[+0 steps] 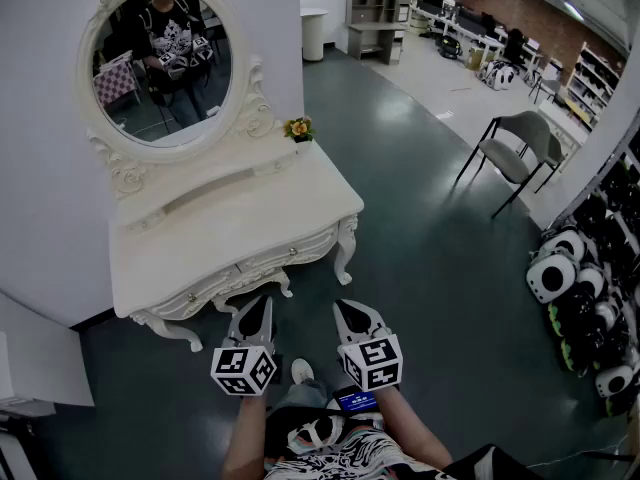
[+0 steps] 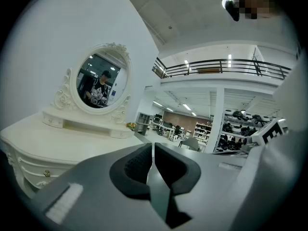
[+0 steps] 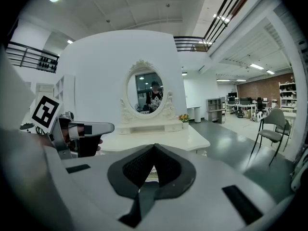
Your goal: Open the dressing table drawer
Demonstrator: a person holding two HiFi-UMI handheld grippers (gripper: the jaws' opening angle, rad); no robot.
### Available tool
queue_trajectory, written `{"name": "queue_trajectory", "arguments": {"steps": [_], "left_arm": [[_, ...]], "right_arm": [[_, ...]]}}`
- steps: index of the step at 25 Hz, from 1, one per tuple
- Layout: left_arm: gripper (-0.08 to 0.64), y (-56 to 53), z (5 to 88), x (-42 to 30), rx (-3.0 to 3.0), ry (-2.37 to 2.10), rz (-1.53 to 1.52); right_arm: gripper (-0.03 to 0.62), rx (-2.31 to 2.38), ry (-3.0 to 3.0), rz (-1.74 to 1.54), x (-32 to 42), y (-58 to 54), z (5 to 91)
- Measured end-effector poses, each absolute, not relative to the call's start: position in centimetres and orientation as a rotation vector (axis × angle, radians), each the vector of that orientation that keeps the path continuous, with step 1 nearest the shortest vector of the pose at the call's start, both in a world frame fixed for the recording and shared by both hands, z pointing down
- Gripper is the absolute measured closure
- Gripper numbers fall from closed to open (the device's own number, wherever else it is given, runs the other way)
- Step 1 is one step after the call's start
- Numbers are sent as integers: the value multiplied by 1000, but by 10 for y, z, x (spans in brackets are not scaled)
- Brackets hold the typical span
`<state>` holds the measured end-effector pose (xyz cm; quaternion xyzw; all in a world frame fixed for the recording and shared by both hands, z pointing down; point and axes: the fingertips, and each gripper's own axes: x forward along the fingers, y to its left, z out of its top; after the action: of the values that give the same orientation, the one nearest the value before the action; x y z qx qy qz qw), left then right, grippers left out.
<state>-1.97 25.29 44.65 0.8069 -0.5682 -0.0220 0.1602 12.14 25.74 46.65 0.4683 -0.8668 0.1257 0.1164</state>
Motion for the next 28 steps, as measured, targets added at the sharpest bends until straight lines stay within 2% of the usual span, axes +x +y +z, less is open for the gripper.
{"name": "queue_trajectory", "arguments": {"steps": [14,15,17,28], "left_arm": [[541,213,461,-24,2267,-1644,-48],[541,202,464,-27,2265,-1648,-51],[541,176,472,-35,2256,-1653,-56],[538,-36,504,-94,2279,-1590,91]], "right_arm": [[591,1395,-2508,425,126,210,480],[589,1398,-2507,430,124,199,483],[520,1392,-2512,447,119,174,491],[509,1432,-2400,479,67,-30,506]]}}
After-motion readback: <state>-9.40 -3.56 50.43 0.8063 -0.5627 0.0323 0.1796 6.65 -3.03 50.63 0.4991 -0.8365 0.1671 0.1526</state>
